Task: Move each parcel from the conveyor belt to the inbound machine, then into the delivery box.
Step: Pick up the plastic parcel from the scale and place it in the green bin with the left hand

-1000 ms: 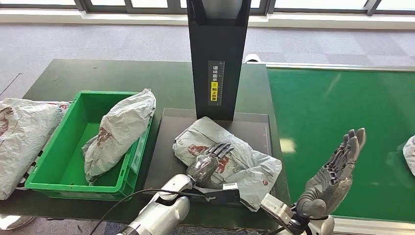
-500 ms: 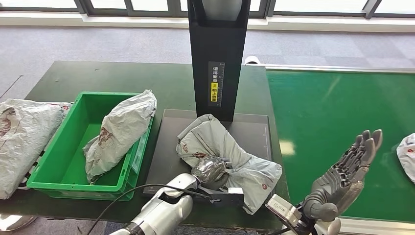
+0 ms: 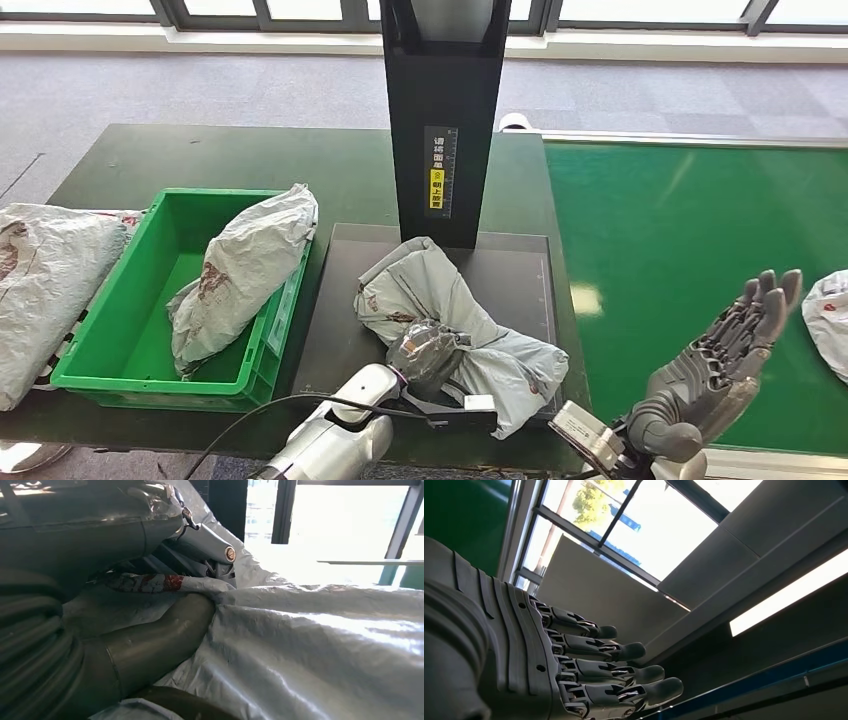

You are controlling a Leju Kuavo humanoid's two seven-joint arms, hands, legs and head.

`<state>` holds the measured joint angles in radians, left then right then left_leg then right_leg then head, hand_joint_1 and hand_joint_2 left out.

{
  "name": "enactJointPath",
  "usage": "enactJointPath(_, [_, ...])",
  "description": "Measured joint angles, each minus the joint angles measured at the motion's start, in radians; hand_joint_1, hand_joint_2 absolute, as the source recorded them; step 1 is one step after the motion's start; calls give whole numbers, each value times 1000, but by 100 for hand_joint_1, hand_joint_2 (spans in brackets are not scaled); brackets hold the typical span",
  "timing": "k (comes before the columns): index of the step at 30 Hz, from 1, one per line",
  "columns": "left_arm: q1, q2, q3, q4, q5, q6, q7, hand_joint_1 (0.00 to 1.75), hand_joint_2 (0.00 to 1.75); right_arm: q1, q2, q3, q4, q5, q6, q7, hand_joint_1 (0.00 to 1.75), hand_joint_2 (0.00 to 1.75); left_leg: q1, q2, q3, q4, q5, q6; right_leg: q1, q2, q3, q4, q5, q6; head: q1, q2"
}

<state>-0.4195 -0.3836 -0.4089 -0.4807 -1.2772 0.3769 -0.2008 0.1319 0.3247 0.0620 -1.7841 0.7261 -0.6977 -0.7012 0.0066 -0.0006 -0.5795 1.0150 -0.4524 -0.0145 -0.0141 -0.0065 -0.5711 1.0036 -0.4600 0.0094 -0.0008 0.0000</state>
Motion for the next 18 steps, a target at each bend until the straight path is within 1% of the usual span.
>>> enactJointPath(6, [2, 0, 0, -6, -2, 14, 2, 175, 175, 4, 0, -3, -5, 1, 0, 0, 0, 0, 0, 0, -1, 0, 0, 0, 0, 0, -1, 0, 0, 0, 0, 0])
enactJointPath(7, [5, 1, 0, -14, -6, 47, 4, 175, 175, 6, 0, -4, -7, 2, 0, 0, 0, 0, 0, 0, -2, 0, 0, 0, 0, 0, -2, 0, 0, 0, 0, 0])
enactJointPath(10, [29, 8, 0, -131, -41, 262, 14, 175, 175, 23, 2, -8, -18, 9, 0, 0, 0, 0, 0, 0, -4, 0, 0, 0, 0, 0, -4, 0, 0, 0, 0, 0])
enactJointPath(11, [38, 11, 1, -180, -54, 306, 13, 175, 175, 27, 3, -8, -20, 11, 0, 0, 0, 0, 0, 0, -4, 0, 0, 0, 0, 0, -4, 0, 0, 0, 0, 0])
enactJointPath(13, [57, 17, 2, -260, -72, 317, 0, 175, 175, 27, 3, -9, -21, 10, 0, 0, 0, 0, 0, 0, -5, 0, 0, 0, 0, 0, -5, 0, 0, 0, 0, 0])
enactJointPath(18, [112, 33, 7, -470, -127, 322, -72, 175, 175, 27, 3, -14, -21, 8, 0, 0, 0, 0, 0, 0, -7, 0, 0, 0, 0, 0, -6, 0, 0, 0, 0, 0])
